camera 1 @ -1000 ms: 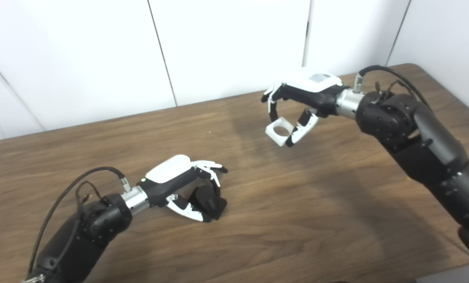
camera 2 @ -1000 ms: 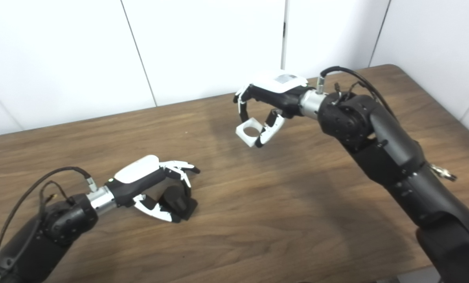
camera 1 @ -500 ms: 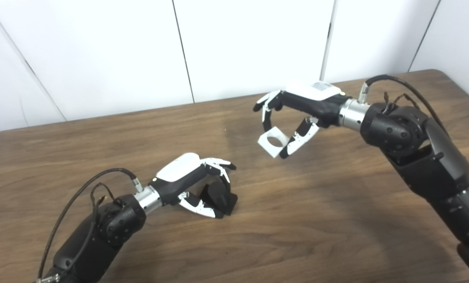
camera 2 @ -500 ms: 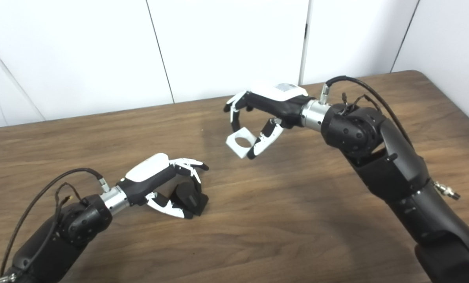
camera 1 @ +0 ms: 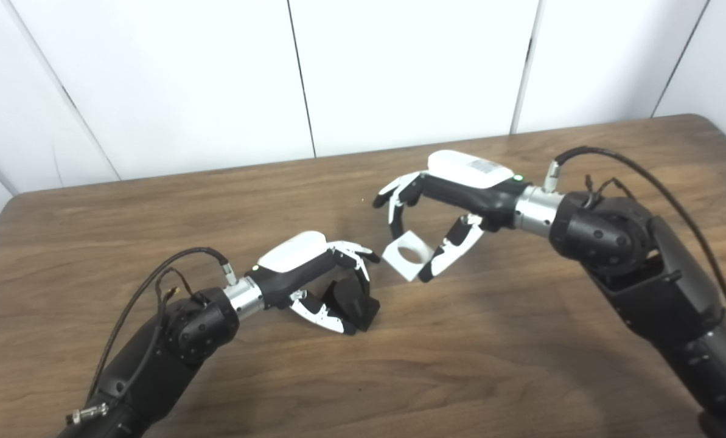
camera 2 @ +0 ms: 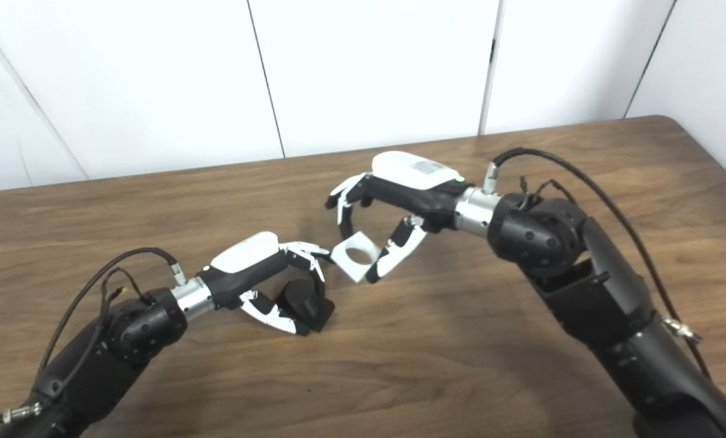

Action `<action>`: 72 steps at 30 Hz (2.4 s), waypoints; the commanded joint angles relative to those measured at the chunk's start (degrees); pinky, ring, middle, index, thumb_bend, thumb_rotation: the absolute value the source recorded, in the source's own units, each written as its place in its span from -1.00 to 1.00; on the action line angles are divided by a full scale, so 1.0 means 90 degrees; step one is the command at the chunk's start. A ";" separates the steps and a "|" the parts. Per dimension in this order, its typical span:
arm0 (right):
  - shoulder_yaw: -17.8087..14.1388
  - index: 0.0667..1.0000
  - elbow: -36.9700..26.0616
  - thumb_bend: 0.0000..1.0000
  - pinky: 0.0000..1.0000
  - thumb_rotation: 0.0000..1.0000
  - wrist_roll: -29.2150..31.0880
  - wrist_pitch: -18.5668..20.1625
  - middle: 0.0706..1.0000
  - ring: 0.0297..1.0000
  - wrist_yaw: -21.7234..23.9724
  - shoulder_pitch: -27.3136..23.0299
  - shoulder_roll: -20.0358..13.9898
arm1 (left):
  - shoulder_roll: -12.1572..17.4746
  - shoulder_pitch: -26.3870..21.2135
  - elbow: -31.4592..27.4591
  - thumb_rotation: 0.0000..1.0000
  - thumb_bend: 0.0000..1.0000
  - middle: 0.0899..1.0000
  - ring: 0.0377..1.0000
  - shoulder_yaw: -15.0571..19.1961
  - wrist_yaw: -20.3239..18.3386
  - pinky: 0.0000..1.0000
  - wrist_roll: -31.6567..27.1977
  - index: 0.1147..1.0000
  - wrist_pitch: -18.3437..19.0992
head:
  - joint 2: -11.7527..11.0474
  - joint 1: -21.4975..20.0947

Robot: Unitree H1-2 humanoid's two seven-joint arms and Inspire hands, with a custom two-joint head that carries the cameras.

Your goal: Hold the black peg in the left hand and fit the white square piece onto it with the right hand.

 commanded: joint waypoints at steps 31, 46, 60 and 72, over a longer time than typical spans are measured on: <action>0.0462 -0.11 0.0427 0.03 0.35 -0.72 -0.0251 -0.0263 0.60 0.62 -0.0070 -0.0530 0.0907 | -0.0143 0.0390 0.0678 -0.86 0.04 0.67 0.73 -0.0492 -0.0808 0.53 0.0561 -0.16 0.0584 | 0.0066 0.0294; 0.0423 -0.11 0.0711 0.03 0.34 -0.72 -0.0229 -0.0371 0.58 0.62 -0.0193 -0.0532 0.0877 | -0.0122 0.0416 0.0572 -0.86 0.04 0.68 0.77 -0.0499 -0.0940 0.63 0.0491 -0.16 0.0704 | 0.0107 0.0281; 0.0436 -0.11 0.0795 0.02 0.37 -0.72 -0.0286 -0.0471 0.59 0.62 -0.0156 -0.0524 0.0741 | -0.0095 0.0414 0.0502 -0.86 0.04 0.67 0.73 -0.0493 -0.0940 0.56 0.0453 -0.16 0.0676 | 0.0159 0.0301; 0.0469 -0.11 0.0836 0.03 0.38 -0.72 -0.0306 -0.0460 0.59 0.62 -0.0134 -0.0507 0.0693 | -0.0106 0.0417 0.0441 -0.86 0.05 0.67 0.73 -0.0485 -0.0957 0.54 0.0402 -0.16 0.0744 | 0.0213 0.0343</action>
